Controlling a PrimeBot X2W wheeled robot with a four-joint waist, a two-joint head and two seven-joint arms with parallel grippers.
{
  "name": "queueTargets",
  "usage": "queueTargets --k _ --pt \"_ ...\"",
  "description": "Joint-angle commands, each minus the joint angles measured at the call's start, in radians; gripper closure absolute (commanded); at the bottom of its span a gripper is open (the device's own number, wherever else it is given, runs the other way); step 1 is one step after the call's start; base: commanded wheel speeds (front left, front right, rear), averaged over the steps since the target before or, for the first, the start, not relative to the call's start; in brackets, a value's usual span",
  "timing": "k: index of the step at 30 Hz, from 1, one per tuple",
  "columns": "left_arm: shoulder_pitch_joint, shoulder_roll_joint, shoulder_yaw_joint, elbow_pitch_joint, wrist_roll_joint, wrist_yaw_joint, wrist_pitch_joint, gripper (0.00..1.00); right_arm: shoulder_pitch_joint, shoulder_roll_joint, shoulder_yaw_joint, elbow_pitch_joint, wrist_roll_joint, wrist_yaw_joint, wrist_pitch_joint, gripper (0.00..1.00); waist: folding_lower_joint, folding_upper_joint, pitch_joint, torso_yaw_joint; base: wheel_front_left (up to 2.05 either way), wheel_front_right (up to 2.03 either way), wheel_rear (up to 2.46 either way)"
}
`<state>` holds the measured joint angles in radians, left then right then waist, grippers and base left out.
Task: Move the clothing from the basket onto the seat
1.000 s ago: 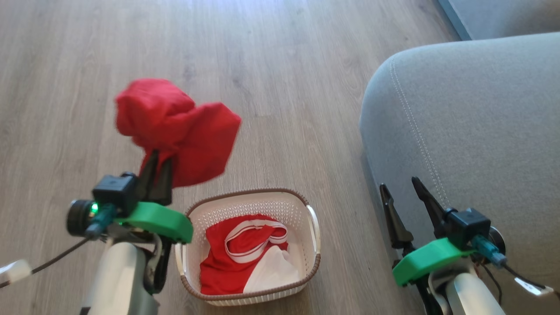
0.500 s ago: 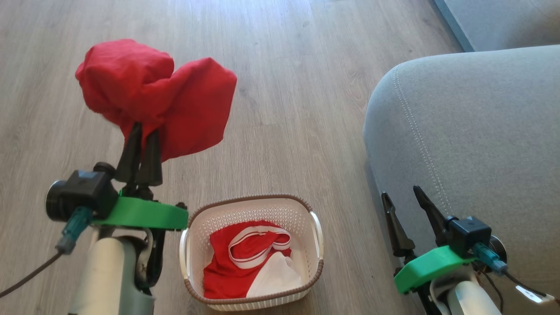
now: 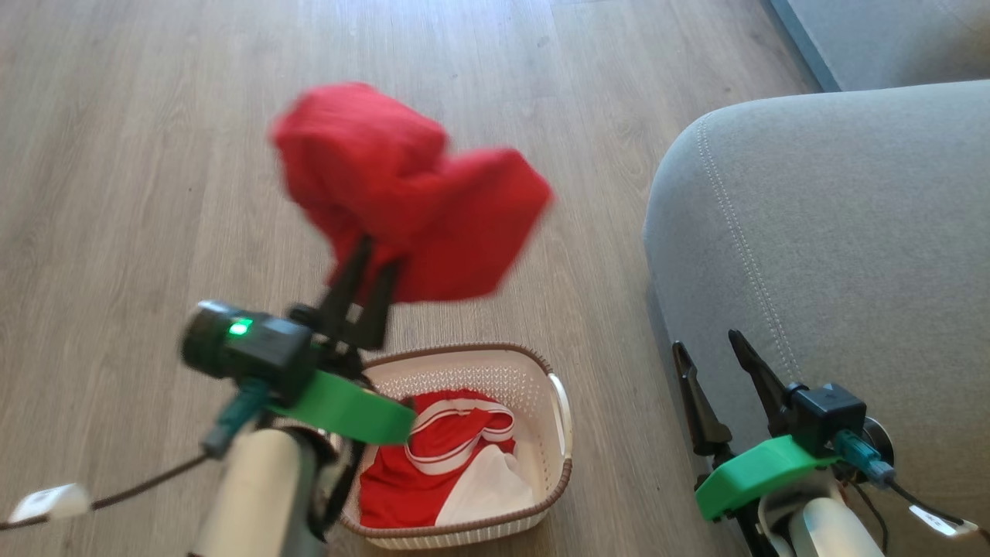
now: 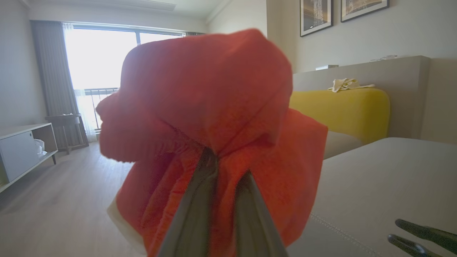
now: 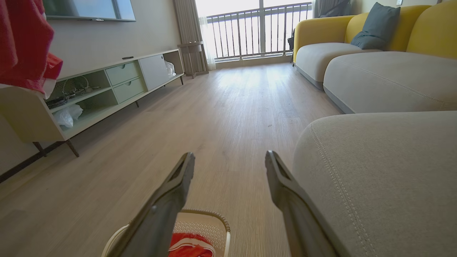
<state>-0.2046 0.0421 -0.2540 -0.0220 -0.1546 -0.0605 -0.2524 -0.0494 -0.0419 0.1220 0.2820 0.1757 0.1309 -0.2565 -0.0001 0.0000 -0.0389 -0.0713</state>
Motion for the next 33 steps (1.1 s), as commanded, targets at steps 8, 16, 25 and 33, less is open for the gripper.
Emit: queueTargets --k 8,16,25,33 --pt "-0.033 0.010 -0.117 0.062 0.040 -0.061 -0.009 1.00 -0.021 -0.008 0.020 -0.032 0.003 0.000 -0.005 0.00 0.0001 0.0000 0.003 -0.009 0.00 0.00 0.00" --pt "-0.005 0.022 -0.202 0.104 0.024 -0.069 -0.009 1.00 -0.017 -0.008 0.020 -0.032 0.003 0.000 -0.005 0.00 0.0001 0.0000 0.008 -0.016 0.00 0.00 0.00" --pt "-0.005 0.037 -0.222 0.131 -0.009 -0.070 -0.009 1.00 -0.017 -0.008 0.023 -0.033 -0.013 0.000 -0.005 0.00 0.0001 0.0000 0.009 -0.011 0.00 0.00 0.00" --pt "-0.008 0.043 -0.186 0.154 -0.005 -0.070 -0.009 1.00 0.004 -0.103 0.154 -0.084 -0.068 0.000 -0.005 0.00 0.0001 0.0000 0.023 -0.022 0.00 0.00 0.00"
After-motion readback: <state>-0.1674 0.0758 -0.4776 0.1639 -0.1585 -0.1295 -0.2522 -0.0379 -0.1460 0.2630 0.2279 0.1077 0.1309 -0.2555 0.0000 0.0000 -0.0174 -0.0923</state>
